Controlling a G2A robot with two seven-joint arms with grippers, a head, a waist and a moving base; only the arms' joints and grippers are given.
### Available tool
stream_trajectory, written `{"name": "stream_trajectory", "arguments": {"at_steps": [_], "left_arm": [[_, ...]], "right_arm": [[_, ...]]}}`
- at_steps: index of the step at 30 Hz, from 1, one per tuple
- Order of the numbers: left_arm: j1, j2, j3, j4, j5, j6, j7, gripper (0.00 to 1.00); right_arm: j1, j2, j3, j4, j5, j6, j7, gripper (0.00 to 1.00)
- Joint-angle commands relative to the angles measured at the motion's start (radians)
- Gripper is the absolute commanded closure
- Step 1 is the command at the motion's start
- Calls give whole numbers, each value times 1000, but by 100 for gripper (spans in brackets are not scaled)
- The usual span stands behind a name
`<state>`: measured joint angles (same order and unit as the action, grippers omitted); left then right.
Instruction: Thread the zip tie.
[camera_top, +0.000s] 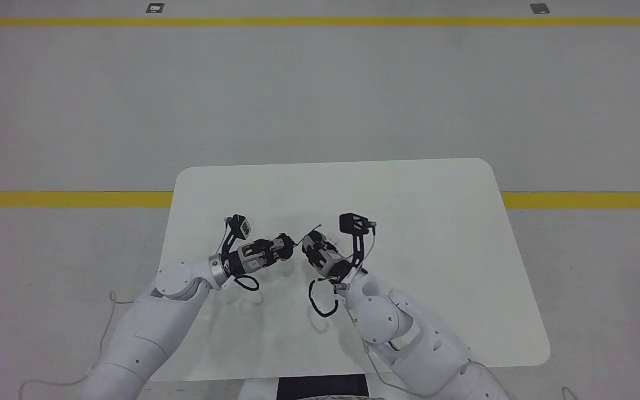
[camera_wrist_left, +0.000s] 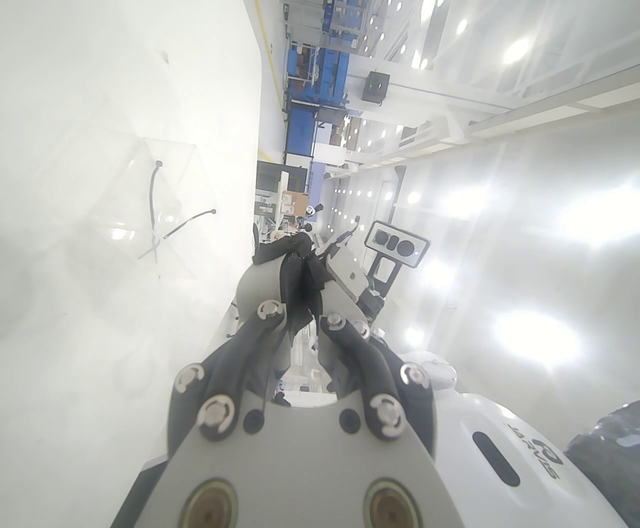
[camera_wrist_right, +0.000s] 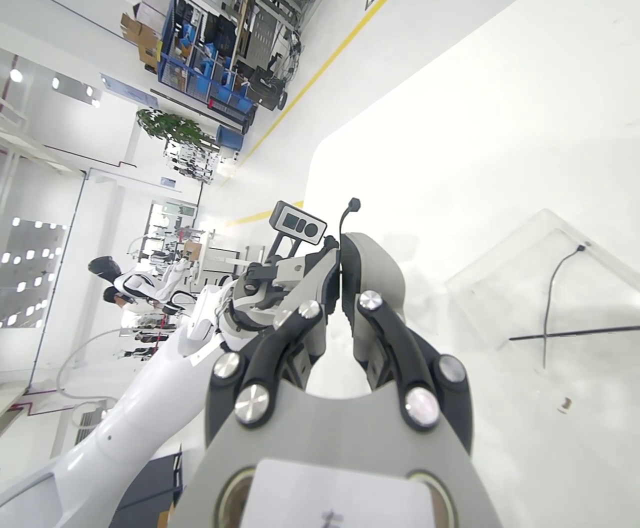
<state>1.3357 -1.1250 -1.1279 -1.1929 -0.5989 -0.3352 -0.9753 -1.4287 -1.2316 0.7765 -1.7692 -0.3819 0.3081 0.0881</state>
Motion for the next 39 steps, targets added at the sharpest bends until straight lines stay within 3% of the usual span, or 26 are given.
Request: {"name": "stream_trajectory", "arguments": {"at_steps": [1,21,39], "left_arm": [[0,0,0,0,0,0,0,100],[0,0,0,0,0,0,0,100],[0,0,0,0,0,0,0,100]], "right_arm": [[0,-4,-2,6,-2,5,2,100],[-19,-21,14,7,-63,20,17,100],[-29,-35,24,10,-91,-7,50,100]]}}
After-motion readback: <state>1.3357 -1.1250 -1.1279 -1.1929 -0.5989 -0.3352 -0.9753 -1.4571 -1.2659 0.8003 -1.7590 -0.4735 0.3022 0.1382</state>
